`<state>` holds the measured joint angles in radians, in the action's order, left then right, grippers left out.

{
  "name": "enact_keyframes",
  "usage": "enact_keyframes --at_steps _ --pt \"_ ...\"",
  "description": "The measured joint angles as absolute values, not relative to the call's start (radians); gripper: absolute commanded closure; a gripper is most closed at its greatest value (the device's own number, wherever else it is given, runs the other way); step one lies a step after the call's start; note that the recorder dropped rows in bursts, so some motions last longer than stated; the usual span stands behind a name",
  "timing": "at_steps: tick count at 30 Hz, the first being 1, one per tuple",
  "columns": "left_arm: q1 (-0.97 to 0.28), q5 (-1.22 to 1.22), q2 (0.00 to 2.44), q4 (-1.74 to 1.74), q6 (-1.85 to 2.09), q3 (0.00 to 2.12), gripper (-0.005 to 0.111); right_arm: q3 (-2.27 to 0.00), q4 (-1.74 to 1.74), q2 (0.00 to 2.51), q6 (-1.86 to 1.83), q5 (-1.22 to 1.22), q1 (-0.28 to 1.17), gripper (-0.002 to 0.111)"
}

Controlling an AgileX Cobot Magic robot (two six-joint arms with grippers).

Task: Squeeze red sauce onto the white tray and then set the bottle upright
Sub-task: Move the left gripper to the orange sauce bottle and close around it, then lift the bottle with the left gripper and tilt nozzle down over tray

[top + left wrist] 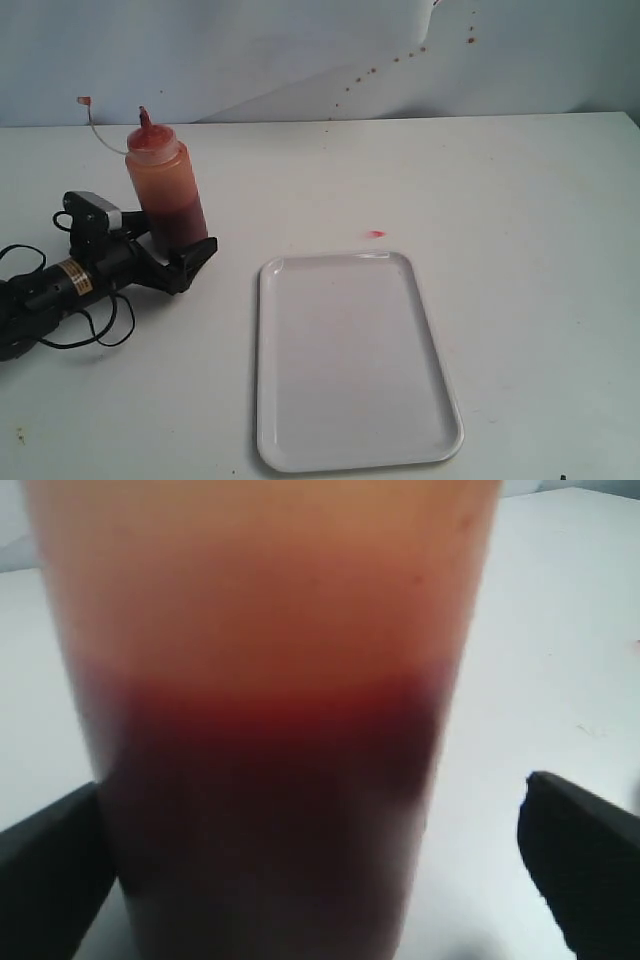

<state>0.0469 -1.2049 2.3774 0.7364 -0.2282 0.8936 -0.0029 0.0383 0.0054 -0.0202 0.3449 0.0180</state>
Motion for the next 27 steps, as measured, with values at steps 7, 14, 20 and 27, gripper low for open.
enact_keyframes --at_steps 7,14,20,27 --pt "0.047 -1.205 2.383 0.739 -0.228 0.947 0.002 -0.003 0.038 0.005 -0.02 0.345 0.018 0.108" --pt "0.047 -1.185 2.383 0.741 -0.228 1.005 0.002 -0.003 0.038 0.005 -0.02 0.345 0.018 0.108" --pt "0.047 -1.148 2.384 0.743 -0.228 1.03 0.002 -0.003 0.038 0.005 -0.02 0.345 0.018 0.108" --pt "0.047 -1.148 2.403 0.745 -0.228 1.033 0.002 -0.003 0.038 0.005 -0.02 0.345 0.018 0.108"
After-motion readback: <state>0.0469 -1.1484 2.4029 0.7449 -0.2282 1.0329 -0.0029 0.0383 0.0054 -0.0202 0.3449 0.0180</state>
